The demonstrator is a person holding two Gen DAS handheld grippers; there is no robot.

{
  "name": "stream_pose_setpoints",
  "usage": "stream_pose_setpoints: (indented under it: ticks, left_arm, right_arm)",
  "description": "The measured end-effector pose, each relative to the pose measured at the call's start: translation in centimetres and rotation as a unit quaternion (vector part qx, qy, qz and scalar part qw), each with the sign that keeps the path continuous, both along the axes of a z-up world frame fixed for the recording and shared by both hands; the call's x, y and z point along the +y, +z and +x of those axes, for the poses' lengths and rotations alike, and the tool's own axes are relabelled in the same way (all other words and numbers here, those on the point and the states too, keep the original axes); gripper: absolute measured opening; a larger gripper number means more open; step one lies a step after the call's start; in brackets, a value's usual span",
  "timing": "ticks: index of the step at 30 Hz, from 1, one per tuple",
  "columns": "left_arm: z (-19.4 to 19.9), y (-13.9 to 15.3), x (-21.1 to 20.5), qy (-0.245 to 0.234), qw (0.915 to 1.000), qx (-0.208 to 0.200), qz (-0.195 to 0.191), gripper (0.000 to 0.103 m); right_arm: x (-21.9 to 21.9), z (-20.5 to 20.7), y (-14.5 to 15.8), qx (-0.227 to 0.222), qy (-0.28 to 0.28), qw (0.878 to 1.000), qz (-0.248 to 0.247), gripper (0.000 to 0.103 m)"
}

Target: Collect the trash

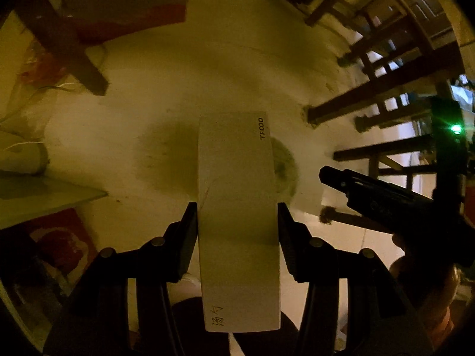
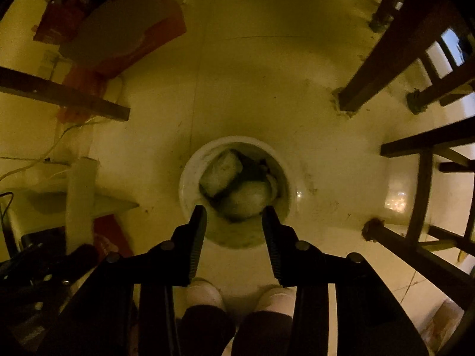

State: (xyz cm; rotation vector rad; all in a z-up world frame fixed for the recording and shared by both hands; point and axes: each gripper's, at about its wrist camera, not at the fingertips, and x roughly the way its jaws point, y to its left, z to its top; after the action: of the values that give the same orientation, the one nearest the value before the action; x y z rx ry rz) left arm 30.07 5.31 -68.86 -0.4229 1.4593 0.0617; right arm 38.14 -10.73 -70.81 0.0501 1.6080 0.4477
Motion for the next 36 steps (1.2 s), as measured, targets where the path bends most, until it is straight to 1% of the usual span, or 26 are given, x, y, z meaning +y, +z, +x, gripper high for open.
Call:
stream_pose_setpoints:
  ticks: [5, 8, 11, 13, 15, 17, 18, 20, 21, 22, 24, 25, 27, 28, 29, 30, 31, 33, 34, 36]
  left_arm:
    - [1.8, -0.7, -2.1, -0.014, 0.999, 0.019, -0.039, 0.051]
    - [2.7, -0.9, -3.2, -0.015, 0.9978, 0.038, -0.052, 0.053]
    - [3.1, -0.5, -4.0, -0.018, 0.9978, 0.05, -0.04, 0.053]
    - [3.2, 0.4, -4.3, -0.018, 0.998, 0.051, -0.032, 0.053]
    - [3.2, 2.1, -4.4, -0.018, 0.9982, 0.051, -0.026, 0.053]
    - [3.1, 4.1, -4.4, -0.015, 0.9986, 0.045, -0.021, 0.053]
    - [3.0, 5.7, -4.4, -0.013, 0.999, 0.039, -0.02, 0.053]
    - [2.8, 8.7, -4.3, -0.01, 0.9995, 0.025, -0.016, 0.053]
    - [2.6, 10.9, -4.3, -0.009, 0.9998, 0.016, -0.012, 0.053]
    - [2.5, 12.4, -4.3, -0.007, 0.9999, 0.01, -0.008, 0.053]
    - [1.8, 16.8, -4.3, -0.004, 1.0, -0.008, 0.002, 0.053]
    - [1.6, 18.5, -4.3, -0.004, 0.9999, -0.016, 0.004, 0.053]
    - [0.8, 23.4, -4.5, -0.002, 0.9991, -0.04, 0.014, 0.053]
    - [0.5, 25.3, -4.7, -0.002, 0.9985, -0.052, 0.019, 0.053]
    - [-0.1, 28.1, -4.8, -0.002, 0.9973, -0.068, 0.028, 0.053]
    - [-0.5, 30.2, -4.9, 0.001, 0.9961, -0.08, 0.037, 0.053]
    - [-0.9, 32.8, -5.0, 0.003, 0.9942, -0.098, 0.045, 0.053]
    - [-1.9, 36.7, -5.1, 0.002, 0.9902, -0.129, 0.053, 0.053]
    - [-2.7, 39.4, -5.2, 0.002, 0.9869, -0.15, 0.059, 0.053]
    - [-3.9, 43.3, -5.2, 0.001, 0.9815, -0.181, 0.063, 0.053]
  right_arm:
    - [-2.0, 0.5, 1.9, 0.003, -0.021, 1.0, -0.006, 0.036]
    - [-2.6, 0.7, 3.4, 0.001, -0.023, 1.0, -0.007, 0.036]
    - [-3.2, 0.8, 5.2, -0.013, -0.019, 1.0, -0.009, 0.036]
    - [-3.5, 0.9, 6.5, -0.024, -0.016, 1.0, -0.01, 0.036]
    - [-3.7, 1.2, 8.1, -0.032, -0.015, 0.999, -0.007, 0.036]
    - [-4.1, 1.3, 10.4, -0.039, -0.016, 0.999, 0.002, 0.036]
    - [-4.3, 1.4, 11.2, -0.042, -0.016, 0.999, 0.004, 0.036]
    - [-4.8, 1.3, 14.1, -0.052, -0.016, 0.998, 0.011, 0.036]
    - [-5.1, 1.3, 15.2, -0.056, -0.016, 0.998, 0.013, 0.036]
    - [-5.4, 1.2, 17.2, -0.063, -0.015, 0.998, 0.015, 0.036]
    - [-5.9, 1.0, 19.9, -0.073, -0.013, 0.997, 0.02, 0.036]
    - [-6.3, 0.8, 22.1, -0.081, -0.012, 0.996, 0.024, 0.036]
    - [-6.9, 0.4, 25.6, -0.096, -0.011, 0.995, 0.03, 0.036]
    - [-7.2, 0.3, 27.2, -0.103, -0.009, 0.994, 0.032, 0.036]
    - [-7.6, 0.0, 29.3, -0.114, -0.008, 0.993, 0.036, 0.036]
    - [-7.9, -0.3, 31.3, -0.125, -0.007, 0.991, 0.04, 0.036]
    - [-8.1, -0.5, 32.8, -0.133, -0.006, 0.99, 0.044, 0.036]
    - [-8.6, -1.3, 36.7, -0.147, -0.006, 0.988, 0.054, 0.036]
    - [-8.9, -1.7, 38.6, -0.158, -0.007, 0.985, 0.061, 0.036]
    - [-9.3, -2.9, 42.3, -0.187, -0.008, 0.98, 0.071, 0.036]
